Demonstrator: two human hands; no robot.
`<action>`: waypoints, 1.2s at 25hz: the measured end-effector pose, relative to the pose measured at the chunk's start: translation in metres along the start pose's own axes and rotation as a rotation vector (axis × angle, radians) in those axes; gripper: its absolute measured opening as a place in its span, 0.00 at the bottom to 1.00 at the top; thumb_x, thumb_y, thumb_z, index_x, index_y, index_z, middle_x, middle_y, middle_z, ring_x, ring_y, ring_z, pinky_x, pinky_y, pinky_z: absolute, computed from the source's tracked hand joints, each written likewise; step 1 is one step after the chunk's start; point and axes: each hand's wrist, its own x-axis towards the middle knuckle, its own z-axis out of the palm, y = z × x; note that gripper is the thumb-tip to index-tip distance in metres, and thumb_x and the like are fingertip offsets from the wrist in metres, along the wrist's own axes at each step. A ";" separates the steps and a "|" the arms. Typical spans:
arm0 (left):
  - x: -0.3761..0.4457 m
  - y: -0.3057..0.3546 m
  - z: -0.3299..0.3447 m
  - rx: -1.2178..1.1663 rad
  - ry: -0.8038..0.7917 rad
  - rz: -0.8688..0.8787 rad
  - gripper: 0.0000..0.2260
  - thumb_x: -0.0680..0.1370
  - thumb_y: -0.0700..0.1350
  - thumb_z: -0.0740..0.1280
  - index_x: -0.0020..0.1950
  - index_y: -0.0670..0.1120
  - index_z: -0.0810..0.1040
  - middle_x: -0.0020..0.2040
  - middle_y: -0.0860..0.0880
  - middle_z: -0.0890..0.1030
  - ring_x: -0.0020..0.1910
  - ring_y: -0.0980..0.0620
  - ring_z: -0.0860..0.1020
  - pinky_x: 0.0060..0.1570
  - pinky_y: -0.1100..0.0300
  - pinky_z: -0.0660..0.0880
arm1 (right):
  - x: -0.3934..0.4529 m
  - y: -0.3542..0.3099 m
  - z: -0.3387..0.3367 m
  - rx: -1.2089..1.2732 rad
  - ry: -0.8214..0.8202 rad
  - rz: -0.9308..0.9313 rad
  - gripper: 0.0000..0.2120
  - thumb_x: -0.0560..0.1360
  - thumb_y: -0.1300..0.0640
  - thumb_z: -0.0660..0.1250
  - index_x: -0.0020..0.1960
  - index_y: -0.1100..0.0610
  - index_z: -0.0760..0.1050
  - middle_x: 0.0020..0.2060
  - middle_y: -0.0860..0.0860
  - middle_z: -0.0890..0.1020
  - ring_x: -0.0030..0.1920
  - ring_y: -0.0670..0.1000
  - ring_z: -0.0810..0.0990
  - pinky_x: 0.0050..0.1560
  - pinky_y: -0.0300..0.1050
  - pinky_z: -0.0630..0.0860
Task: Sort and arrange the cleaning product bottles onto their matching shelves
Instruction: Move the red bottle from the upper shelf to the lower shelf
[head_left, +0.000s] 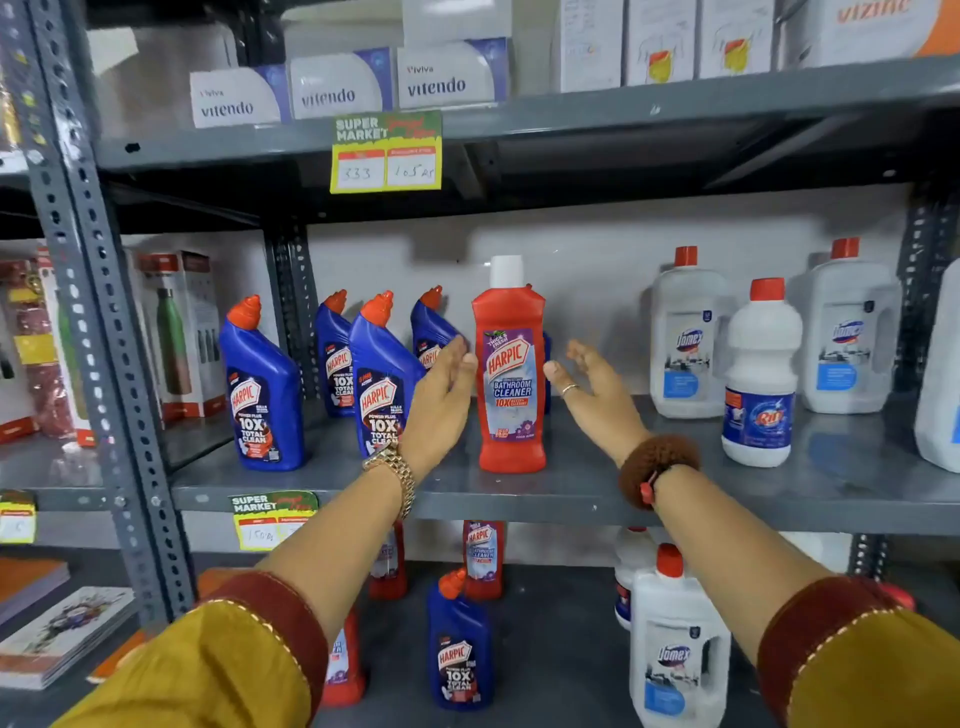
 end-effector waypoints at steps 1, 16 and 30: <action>0.006 -0.004 0.003 -0.062 0.011 -0.045 0.23 0.80 0.53 0.54 0.73 0.45 0.61 0.72 0.47 0.68 0.71 0.50 0.66 0.71 0.52 0.64 | 0.005 0.002 0.007 0.086 -0.008 0.033 0.23 0.77 0.52 0.61 0.69 0.58 0.63 0.68 0.54 0.70 0.69 0.53 0.67 0.62 0.42 0.64; 0.015 -0.024 0.005 -0.307 -0.087 -0.229 0.19 0.73 0.44 0.69 0.62 0.41 0.75 0.54 0.43 0.82 0.46 0.55 0.82 0.41 0.60 0.82 | 0.011 0.024 0.016 0.258 -0.026 0.102 0.16 0.73 0.55 0.66 0.59 0.60 0.75 0.54 0.58 0.82 0.50 0.50 0.81 0.44 0.37 0.80; -0.152 -0.020 0.037 -0.459 -0.134 -0.235 0.14 0.70 0.35 0.70 0.48 0.52 0.79 0.38 0.57 0.85 0.38 0.59 0.83 0.34 0.64 0.81 | -0.160 0.043 -0.031 0.373 -0.134 0.200 0.13 0.71 0.66 0.67 0.55 0.59 0.77 0.45 0.51 0.83 0.42 0.41 0.84 0.43 0.35 0.80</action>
